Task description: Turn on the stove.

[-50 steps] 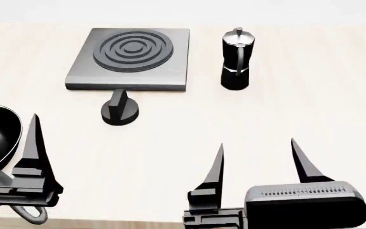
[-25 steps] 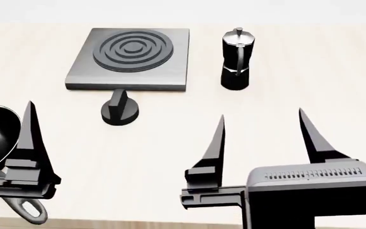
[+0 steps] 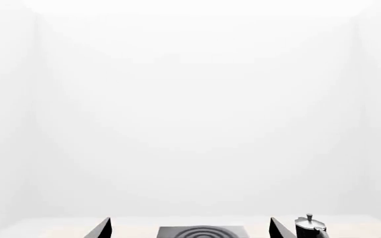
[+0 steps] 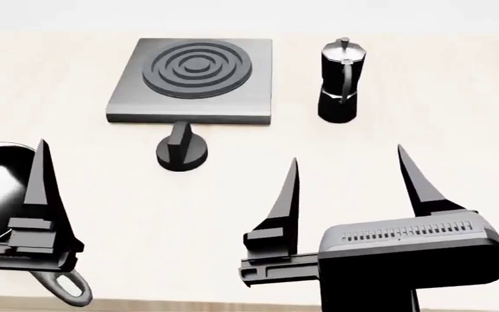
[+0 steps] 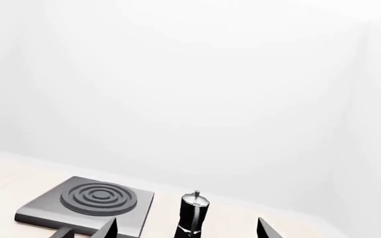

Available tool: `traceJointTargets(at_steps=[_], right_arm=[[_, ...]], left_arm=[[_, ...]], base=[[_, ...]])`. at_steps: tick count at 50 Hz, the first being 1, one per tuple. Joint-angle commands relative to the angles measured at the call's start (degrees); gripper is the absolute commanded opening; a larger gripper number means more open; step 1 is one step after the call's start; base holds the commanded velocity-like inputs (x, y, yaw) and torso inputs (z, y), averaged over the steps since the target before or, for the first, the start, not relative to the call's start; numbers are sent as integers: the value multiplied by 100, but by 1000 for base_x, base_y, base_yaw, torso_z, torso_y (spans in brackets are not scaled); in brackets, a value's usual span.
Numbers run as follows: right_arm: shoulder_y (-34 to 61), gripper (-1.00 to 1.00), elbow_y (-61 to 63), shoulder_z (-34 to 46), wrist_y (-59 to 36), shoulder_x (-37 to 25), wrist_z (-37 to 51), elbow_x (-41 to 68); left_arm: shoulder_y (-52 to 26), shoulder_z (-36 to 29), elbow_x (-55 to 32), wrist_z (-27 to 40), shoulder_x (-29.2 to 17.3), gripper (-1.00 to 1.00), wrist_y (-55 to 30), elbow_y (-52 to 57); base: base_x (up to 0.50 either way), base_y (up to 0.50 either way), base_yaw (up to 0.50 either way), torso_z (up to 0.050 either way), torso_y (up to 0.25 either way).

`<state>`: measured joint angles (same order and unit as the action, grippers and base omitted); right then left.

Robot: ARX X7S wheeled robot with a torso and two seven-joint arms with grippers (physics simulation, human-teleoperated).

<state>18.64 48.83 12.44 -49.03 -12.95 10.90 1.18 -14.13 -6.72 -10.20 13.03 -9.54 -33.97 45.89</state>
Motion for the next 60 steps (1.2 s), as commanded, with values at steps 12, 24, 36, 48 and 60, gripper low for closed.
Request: traceJointTargets(at_steps=[12, 24, 36, 48, 60], right_arm=[[37, 100, 38, 114, -31, -76, 88, -30], [57, 100, 60, 156, -89, -105, 121, -27], [75, 100, -12, 197, -62, -124, 147, -13], [91, 100, 17, 210, -94, -137, 170, 14], [83, 100, -81, 238, 13, -150, 176, 53]], left_arm=[[-1, -73, -58, 114, -94, 100, -14, 53], [-6, -90, -81, 169, -124, 100, 16, -10], [-223, -33, -237, 238, -141, 100, -318, 98], [-230, -81, -287, 275, -162, 100, -307, 74], [-231, -29, -394, 338, -169, 100, -343, 143]], base=[[0, 151, 0, 0, 0], [0, 153, 0, 0, 0], [0, 153, 0, 0, 0], [0, 154, 0, 0, 0], [0, 152, 0, 0, 0]])
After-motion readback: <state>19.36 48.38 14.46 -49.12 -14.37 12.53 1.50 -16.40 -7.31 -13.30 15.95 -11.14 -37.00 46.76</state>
